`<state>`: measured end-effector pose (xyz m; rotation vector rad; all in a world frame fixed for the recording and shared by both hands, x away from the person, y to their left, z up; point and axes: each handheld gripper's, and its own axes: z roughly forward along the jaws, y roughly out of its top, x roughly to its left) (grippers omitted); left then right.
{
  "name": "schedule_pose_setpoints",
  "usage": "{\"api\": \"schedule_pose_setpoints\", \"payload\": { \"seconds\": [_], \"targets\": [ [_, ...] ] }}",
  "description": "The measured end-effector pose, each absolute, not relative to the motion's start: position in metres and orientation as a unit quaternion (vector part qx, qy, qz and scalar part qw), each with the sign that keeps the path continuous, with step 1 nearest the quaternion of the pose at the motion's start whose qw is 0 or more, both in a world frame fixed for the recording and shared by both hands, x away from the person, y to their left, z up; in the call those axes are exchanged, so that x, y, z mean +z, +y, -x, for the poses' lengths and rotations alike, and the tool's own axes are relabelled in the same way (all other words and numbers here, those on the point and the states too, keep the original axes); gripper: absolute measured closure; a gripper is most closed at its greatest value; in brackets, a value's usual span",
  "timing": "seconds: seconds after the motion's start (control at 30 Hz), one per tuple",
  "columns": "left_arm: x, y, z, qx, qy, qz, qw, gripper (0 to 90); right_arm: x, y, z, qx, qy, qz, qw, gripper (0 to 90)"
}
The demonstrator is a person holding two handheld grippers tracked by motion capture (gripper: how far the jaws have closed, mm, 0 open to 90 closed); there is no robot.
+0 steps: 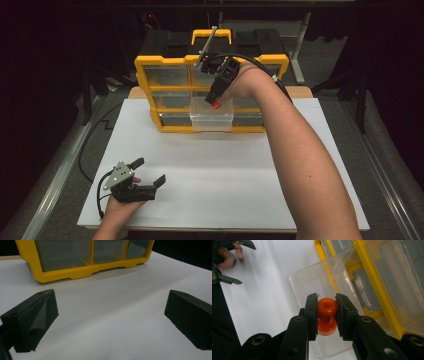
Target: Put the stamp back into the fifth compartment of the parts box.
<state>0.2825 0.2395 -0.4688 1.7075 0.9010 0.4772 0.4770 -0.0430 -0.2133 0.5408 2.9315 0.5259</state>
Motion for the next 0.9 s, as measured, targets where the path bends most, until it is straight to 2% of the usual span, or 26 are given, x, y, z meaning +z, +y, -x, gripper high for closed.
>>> {"api": "schedule_pose_setpoints", "payload": {
  "seconds": [0.9],
  "targets": [
    [-0.469,0.240,-0.282,0.199,0.379,-0.720,0.545,0.1,-0.229,-0.033,-0.485,0.141,0.971,-0.178,0.073,73.6]
  ]
}}
